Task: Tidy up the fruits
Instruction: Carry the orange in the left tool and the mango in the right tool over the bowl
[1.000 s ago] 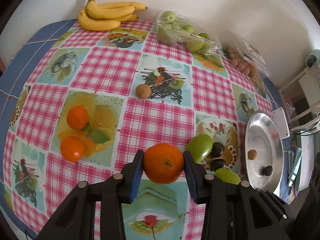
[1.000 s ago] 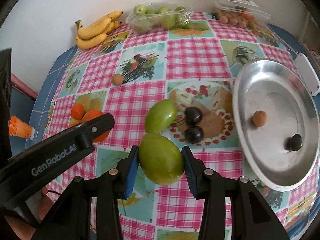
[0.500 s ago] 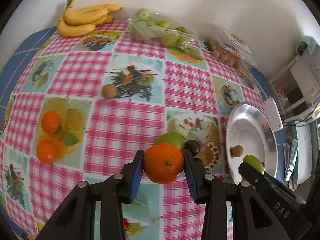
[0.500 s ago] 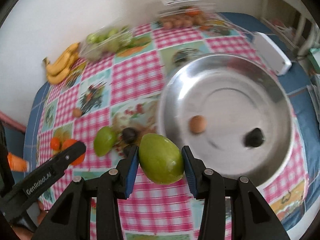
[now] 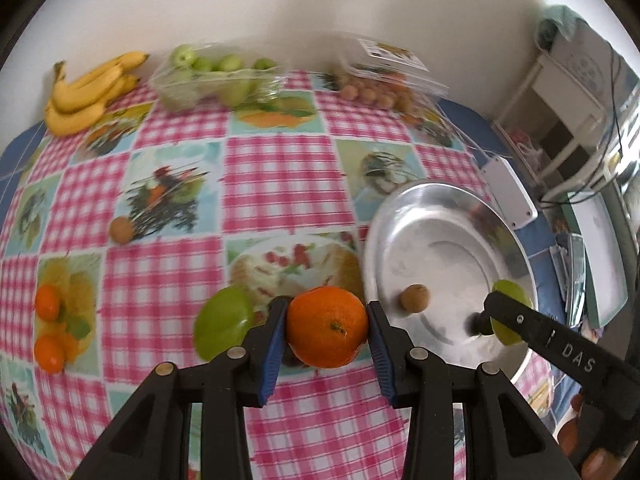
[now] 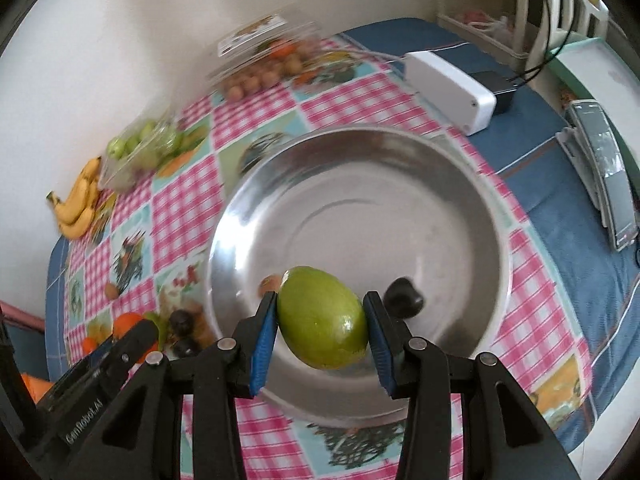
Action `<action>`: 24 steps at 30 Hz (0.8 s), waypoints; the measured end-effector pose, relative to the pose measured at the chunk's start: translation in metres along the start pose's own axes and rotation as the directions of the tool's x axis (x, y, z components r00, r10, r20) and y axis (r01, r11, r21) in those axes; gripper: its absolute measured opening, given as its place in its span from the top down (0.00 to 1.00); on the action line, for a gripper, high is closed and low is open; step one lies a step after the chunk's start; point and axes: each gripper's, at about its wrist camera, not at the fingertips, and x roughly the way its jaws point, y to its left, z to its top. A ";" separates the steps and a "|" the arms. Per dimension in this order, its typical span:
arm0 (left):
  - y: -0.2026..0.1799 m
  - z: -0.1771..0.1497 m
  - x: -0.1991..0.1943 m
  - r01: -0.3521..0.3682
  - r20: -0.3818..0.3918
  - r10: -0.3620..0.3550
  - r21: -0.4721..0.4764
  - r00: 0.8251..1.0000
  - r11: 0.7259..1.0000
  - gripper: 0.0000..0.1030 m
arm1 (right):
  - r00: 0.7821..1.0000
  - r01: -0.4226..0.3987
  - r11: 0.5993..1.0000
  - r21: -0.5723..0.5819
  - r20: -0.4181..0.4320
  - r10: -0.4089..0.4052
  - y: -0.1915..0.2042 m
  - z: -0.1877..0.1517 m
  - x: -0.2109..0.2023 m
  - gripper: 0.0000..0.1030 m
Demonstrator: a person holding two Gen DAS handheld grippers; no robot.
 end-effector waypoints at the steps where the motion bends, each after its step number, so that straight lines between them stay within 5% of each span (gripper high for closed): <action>1: -0.004 0.002 0.002 0.002 0.002 -0.002 0.012 1.000 1.000 0.60 | 1.000 -0.002 1.000 0.009 0.002 0.002 -0.002 0.002 0.001 0.57; 24: -0.065 0.031 0.057 0.030 0.026 -0.035 0.172 0.999 0.985 0.59 | 0.999 0.029 0.998 0.055 0.029 -0.030 -0.033 0.036 0.035 0.56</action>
